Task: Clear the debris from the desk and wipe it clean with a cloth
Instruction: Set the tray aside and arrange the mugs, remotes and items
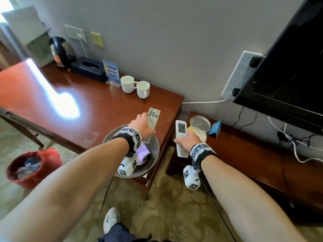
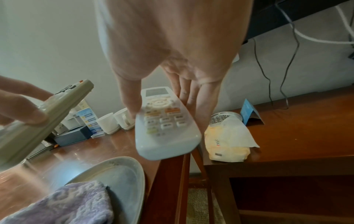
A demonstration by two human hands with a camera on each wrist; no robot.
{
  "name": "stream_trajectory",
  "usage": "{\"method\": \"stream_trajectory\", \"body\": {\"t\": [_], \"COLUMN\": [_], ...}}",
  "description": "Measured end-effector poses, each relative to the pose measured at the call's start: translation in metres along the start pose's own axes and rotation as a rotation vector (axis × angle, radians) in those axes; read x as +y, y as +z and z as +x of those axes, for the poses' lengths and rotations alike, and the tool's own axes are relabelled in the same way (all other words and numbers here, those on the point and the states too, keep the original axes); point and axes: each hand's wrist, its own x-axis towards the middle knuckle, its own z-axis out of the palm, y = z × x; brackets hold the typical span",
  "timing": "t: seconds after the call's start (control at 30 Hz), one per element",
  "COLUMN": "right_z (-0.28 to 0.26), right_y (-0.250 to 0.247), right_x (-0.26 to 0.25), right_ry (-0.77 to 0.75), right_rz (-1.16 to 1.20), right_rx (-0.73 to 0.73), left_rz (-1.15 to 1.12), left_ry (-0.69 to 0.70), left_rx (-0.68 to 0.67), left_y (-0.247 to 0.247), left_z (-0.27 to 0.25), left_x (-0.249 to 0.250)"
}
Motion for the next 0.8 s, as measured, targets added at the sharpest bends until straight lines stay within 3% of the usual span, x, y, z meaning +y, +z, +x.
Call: {"method": "stream_trajectory", "body": {"t": [0.4, 0.8], "right_z": [0.051, 0.093], "right_y": [0.061, 0.078], "right_x": [-0.088, -0.105], "right_ry": [0.101, 0.299], "right_rz": [-0.128, -0.047], "right_rx": [0.022, 0.064], "left_rz": [0.051, 0.069], "left_ry": [0.029, 0.102], "left_rx": [-0.149, -0.311], "left_y": [-0.033, -0.022], "left_z": [0.102, 0.186], "left_x": [-0.082, -0.071]}}
